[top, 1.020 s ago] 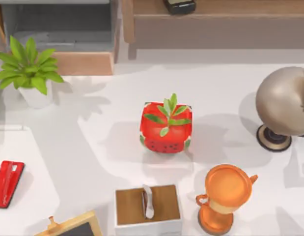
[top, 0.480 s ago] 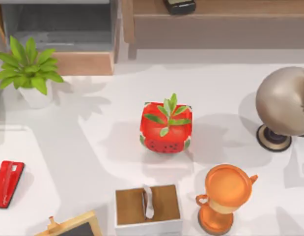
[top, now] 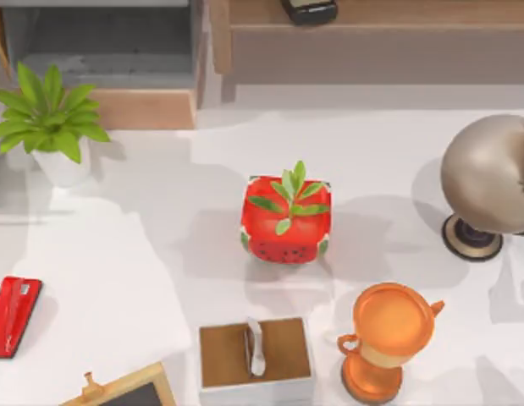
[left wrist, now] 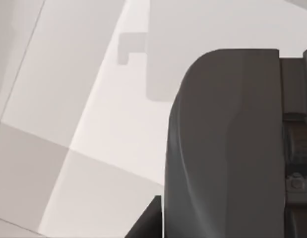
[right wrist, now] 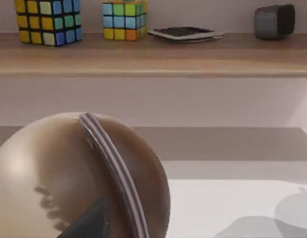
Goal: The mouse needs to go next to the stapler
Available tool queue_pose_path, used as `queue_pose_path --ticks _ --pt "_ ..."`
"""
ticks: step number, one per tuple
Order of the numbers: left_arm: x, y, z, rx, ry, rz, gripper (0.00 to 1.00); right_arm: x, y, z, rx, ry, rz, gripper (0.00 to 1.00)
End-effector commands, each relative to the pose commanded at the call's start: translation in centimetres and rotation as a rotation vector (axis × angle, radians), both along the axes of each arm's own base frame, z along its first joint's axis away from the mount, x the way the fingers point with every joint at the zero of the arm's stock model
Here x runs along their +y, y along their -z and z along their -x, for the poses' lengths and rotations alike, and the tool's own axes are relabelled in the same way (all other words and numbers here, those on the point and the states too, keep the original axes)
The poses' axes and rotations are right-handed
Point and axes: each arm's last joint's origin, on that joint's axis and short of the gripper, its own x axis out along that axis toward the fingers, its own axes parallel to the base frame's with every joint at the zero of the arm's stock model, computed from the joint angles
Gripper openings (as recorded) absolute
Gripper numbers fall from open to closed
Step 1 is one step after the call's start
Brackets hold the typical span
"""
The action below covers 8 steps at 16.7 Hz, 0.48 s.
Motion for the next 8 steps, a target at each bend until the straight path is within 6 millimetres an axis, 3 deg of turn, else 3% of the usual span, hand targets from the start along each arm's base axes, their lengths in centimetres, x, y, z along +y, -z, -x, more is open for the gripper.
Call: queue_pose_path --ticks 4,8 --pt "-6.4 -4.2 2.6 -0.089 0.066 -0.001 0.00 0.0 0.0 0.0 0.000 0.000 0.000 1.00" --pt "-13.4 -5.3 6.5 -0.121 0.164 0.023 0.00 0.0 0.0 0.0 0.000 0.000 0.000 1.00"
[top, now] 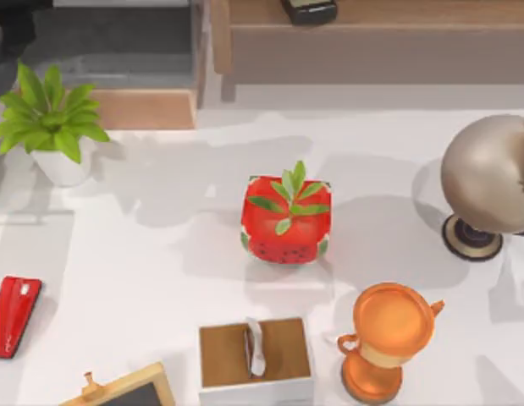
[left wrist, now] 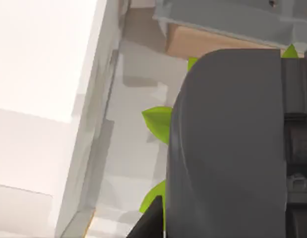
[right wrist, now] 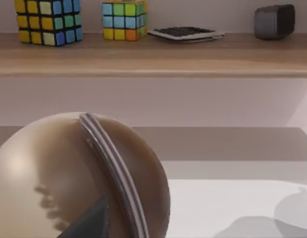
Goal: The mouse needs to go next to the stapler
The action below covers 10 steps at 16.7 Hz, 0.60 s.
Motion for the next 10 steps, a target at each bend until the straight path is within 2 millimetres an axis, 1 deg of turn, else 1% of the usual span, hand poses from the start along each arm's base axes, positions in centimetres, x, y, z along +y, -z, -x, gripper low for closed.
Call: queue_pose_path --ticks 2,5,7,10 --pt "-3.1 0.7 2.3 0.010 0.052 0.011 0.00 0.0 0.0 0.0 0.000 0.000 0.000 1.00" --pt "-6.6 3.2 5.8 0.059 0.119 0.019 0.00 0.0 0.0 0.0 0.000 0.000 0.000 1.00" --pt "-8.2 5.5 8.1 0.112 0.152 0.016 0.00 0.0 0.0 0.0 0.000 0.000 0.000 1.00" --pt "-9.6 9.4 11.2 0.207 0.182 -0.001 0.00 0.0 0.0 0.0 0.000 0.000 0.000 1.00"
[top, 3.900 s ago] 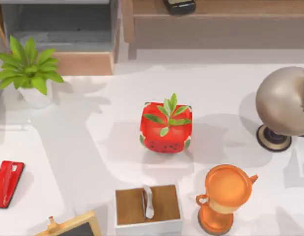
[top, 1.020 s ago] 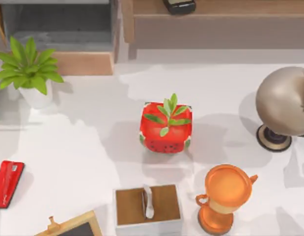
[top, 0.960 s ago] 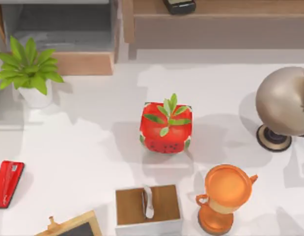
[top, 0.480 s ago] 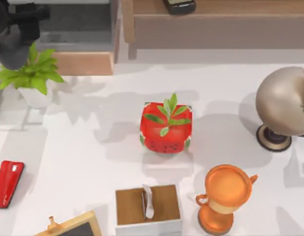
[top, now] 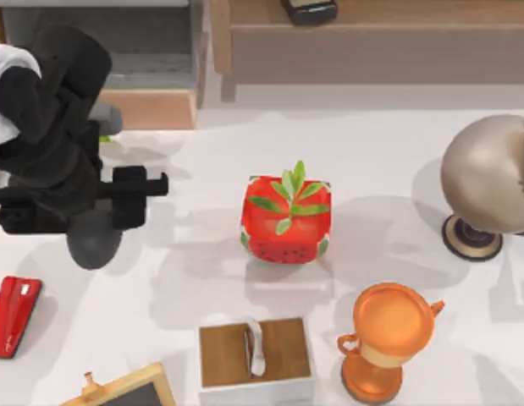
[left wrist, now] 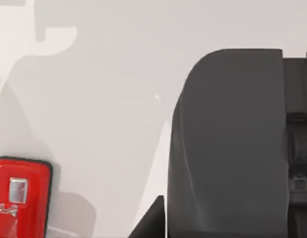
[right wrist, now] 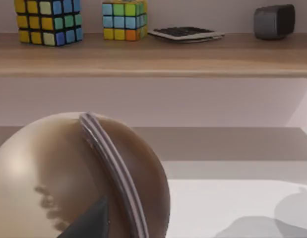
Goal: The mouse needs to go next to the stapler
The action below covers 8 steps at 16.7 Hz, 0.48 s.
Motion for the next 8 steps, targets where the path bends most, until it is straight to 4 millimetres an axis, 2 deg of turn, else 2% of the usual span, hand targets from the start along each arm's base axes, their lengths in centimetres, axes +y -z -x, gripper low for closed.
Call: queue_pose_path --ticks 4,8 --pt "-0.4 4.0 3.1 0.106 0.018 -0.036 0.00 0.0 0.0 0.0 0.000 0.000 0.000 1.00" --pt "-0.4 4.8 3.9 0.131 0.020 -0.045 0.00 0.0 0.0 0.0 0.000 0.000 0.000 1.00"
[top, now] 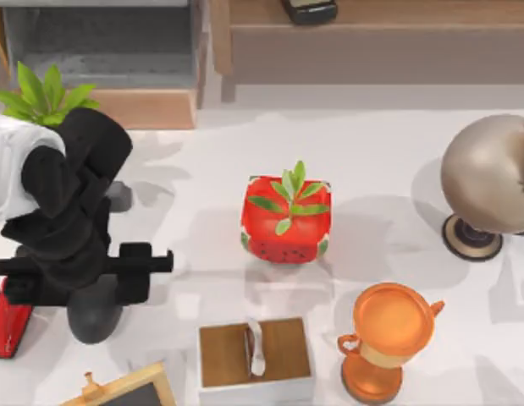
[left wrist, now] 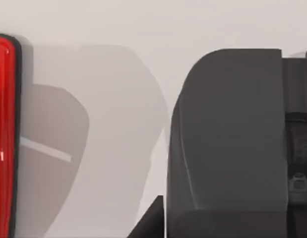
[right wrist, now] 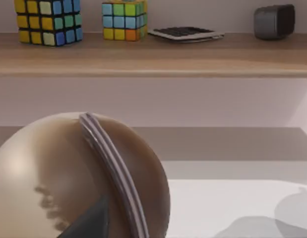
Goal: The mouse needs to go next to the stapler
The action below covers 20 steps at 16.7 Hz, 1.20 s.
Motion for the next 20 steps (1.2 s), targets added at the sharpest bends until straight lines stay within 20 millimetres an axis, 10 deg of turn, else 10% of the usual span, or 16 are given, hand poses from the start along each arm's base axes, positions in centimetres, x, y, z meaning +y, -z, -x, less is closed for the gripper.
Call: queue_pose_path --ticks 14,20 --pt "-1.7 -2.8 -2.7 -0.253 0.008 0.043 0.00 0.0 0.0 0.0 0.000 0.000 0.000 1.00" --pt "-0.6 -0.6 -1.5 -0.127 -0.001 0.024 0.00 0.0 0.0 0.0 0.000 0.000 0.000 1.00"
